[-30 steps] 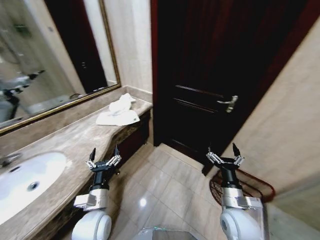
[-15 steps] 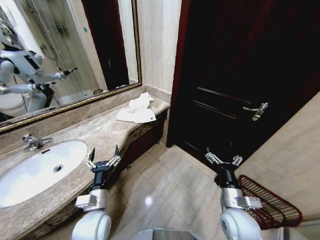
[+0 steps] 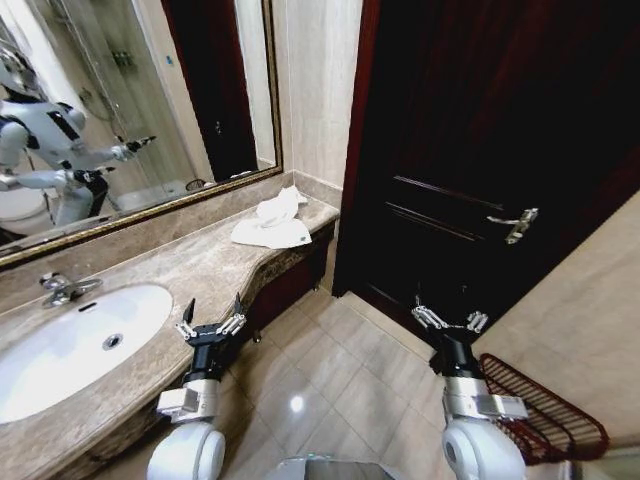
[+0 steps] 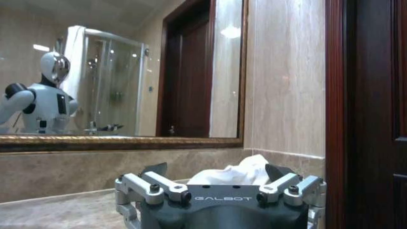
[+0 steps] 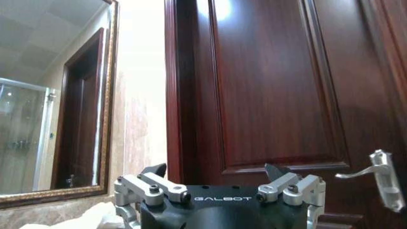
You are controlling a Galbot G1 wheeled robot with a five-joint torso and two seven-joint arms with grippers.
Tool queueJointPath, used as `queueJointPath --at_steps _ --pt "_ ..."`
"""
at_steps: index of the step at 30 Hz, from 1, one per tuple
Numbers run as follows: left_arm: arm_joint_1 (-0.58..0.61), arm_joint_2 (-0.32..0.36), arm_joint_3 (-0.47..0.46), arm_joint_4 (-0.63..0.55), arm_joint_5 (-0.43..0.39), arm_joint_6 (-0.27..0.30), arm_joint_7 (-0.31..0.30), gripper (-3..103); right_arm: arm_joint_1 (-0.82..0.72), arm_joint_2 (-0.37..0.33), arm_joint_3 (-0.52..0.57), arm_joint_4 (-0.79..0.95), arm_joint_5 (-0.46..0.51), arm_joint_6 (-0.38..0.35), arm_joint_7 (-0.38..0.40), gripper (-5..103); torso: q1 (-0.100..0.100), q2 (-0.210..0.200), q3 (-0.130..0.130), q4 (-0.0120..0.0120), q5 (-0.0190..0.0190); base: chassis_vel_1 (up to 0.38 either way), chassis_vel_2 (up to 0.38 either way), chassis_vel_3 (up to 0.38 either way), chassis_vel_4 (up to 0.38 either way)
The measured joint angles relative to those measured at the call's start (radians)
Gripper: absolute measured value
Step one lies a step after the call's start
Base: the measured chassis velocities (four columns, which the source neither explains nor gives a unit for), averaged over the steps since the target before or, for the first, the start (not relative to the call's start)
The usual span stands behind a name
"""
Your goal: Discard the used towel into the hamper.
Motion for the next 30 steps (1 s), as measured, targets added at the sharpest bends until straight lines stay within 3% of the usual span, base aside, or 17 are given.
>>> queueJointPath --at_steps 30 --pt "-0.008 0.0 0.004 0.037 0.002 -0.002 0.022 100 0.008 0.004 -0.002 -0.032 -0.002 0.01 -0.004 100 0.0 0.0 0.0 0.0003 0.0 -0.148 0.152 0.156 -0.155"
